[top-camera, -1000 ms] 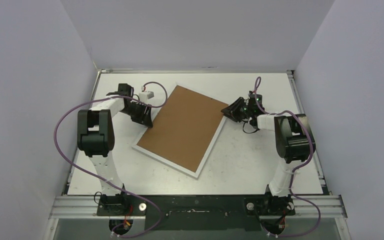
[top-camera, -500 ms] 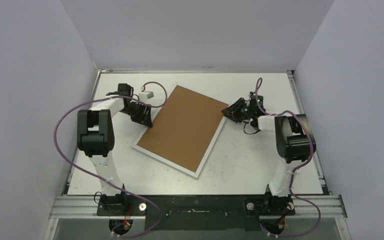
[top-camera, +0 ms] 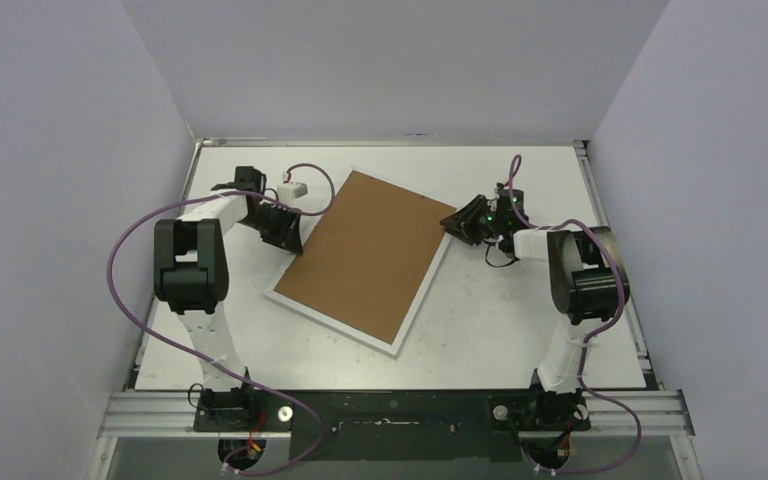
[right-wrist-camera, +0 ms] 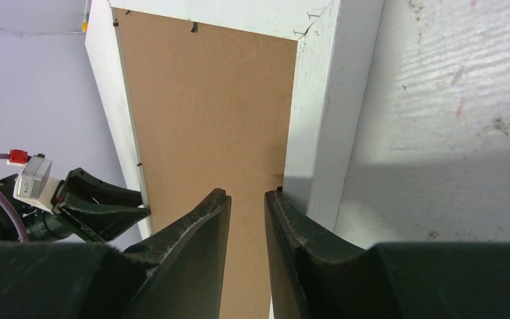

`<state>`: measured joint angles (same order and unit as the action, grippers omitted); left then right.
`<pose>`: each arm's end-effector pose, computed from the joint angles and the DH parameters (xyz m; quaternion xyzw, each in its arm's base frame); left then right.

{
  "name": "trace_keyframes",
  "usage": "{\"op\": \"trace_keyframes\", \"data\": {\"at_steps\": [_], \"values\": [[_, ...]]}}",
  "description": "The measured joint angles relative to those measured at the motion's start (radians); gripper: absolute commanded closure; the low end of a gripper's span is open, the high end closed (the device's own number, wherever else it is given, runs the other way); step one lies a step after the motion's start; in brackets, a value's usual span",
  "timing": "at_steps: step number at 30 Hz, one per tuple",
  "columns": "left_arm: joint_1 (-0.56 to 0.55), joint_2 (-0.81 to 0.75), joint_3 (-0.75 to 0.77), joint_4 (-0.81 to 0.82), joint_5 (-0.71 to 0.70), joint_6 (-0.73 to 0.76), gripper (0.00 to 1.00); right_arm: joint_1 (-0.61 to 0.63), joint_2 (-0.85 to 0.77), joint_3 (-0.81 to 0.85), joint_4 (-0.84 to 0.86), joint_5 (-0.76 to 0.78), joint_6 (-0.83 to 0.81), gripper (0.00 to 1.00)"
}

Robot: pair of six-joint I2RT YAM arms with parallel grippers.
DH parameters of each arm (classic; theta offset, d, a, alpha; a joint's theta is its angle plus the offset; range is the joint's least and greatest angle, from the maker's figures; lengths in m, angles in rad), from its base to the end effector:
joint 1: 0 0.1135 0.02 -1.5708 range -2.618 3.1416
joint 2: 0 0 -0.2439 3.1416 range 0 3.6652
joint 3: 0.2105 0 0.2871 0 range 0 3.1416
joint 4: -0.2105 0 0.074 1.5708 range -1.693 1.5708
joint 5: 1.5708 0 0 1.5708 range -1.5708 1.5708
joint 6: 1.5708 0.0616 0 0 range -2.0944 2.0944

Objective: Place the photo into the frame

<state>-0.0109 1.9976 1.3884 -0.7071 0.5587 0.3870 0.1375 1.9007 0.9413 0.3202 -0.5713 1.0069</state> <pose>0.4169 -0.0372 0.1019 0.2227 0.9277 -0.2459 0.1710 0.4018 0.0892 0.0737 0.2462 0.8308 0.4450 0.2260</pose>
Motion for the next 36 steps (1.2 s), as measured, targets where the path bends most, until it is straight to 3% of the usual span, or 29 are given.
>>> {"op": "trace_keyframes", "data": {"at_steps": [9, 10, 13, 15, 18, 20, 24, 29, 36], "values": [[-0.001, 0.000, 0.003, -0.043, 0.005, 0.069, 0.70, 0.005, 0.068, 0.084, -0.002, -0.010, 0.000, 0.72], [-0.002, 0.000, 0.003, -0.048, 0.004, 0.075, 0.66, 0.007, 0.077, 0.098, -0.002, -0.010, 0.000, 0.72], [-0.003, -0.001, 0.004, -0.063, 0.011, 0.097, 0.38, 0.010, 0.095, 0.123, -0.003, -0.012, 0.000, 0.72], [-0.010, -0.001, 0.004, -0.098, 0.023, 0.107, 0.25, 0.014, 0.101, 0.131, -0.006, -0.012, -0.003, 0.71], [-0.017, -0.001, 0.019, -0.164, 0.035, 0.125, 0.19, 0.019, 0.105, 0.138, -0.010, -0.013, -0.006, 0.72], [-0.008, -0.004, 0.055, -0.217, 0.053, 0.127, 0.08, 0.019, 0.105, 0.142, -0.016, -0.013, -0.008, 0.72], [0.036, -0.019, 0.175, -0.294, 0.080, 0.129, 0.07, 0.019, 0.106, 0.151, -0.031, -0.014, -0.011, 0.72], [0.074, 0.008, 0.357, -0.273, 0.083, 0.053, 0.11, 0.020, 0.107, 0.164, -0.054, -0.014, -0.018, 0.72], [0.020, 0.287, 0.673, -0.194, 0.078, -0.098, 0.23, 0.021, 0.110, 0.184, -0.089, -0.017, -0.026, 0.72]]}}
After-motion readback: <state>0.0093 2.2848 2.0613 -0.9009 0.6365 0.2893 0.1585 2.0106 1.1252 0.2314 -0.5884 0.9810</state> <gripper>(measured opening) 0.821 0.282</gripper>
